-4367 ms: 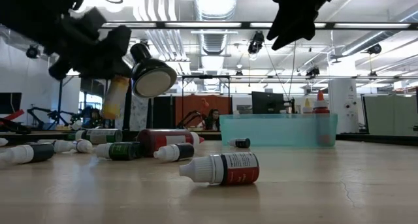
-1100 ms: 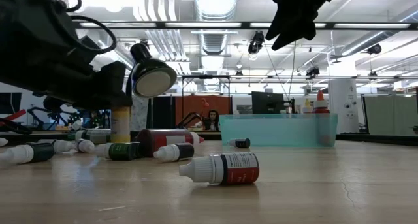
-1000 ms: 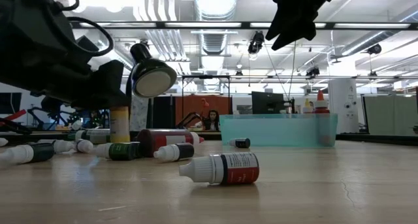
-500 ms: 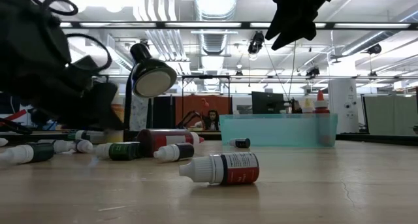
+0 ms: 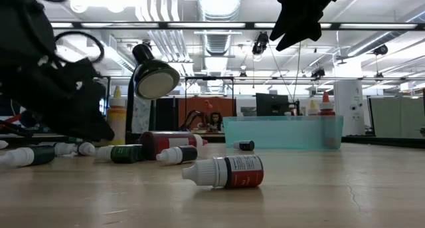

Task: Pick & Place food coloring
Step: Put the large yellow food coloring bottle into the green bin

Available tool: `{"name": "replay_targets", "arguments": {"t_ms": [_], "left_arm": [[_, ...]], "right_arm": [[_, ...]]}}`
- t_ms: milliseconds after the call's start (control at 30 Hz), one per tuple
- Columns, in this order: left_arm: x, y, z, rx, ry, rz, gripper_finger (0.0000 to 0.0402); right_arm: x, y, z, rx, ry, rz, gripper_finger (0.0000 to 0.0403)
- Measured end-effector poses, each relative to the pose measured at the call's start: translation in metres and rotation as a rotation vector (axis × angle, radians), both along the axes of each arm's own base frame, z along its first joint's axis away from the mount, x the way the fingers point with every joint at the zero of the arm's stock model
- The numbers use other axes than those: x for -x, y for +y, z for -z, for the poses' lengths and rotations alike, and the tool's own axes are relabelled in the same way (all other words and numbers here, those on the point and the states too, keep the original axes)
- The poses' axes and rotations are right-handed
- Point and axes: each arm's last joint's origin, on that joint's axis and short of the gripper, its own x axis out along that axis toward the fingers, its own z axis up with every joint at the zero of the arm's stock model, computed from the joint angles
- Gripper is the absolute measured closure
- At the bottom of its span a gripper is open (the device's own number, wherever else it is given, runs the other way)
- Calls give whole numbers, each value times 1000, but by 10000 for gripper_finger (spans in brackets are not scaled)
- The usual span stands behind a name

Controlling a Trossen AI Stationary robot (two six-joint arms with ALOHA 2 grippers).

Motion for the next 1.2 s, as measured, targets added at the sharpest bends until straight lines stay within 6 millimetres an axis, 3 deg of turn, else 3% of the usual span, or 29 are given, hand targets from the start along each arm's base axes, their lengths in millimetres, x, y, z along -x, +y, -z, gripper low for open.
{"name": "replay_targets", "arguments": {"t_ms": [133,267,533,733,1000,1200], "left_arm": [[4,-8,-28,55,11,53,186],[9,-10,-67,92,28,80,186],[28,10,-140,129,72,71,186],[28,37,-159,326,138,95,186],[5,78,-176,498,194,98,186],[-16,88,-182,573,232,109,186]], "right_arm": [[0,0,0,0,-1,0,170],[0,0,0,-35,-17,36,170],[0,0,0,-123,-52,125,170],[0,0,0,-116,-48,117,170],[0,0,0,-114,-46,115,170],[1,0,1,-114,-39,115,170]]}}
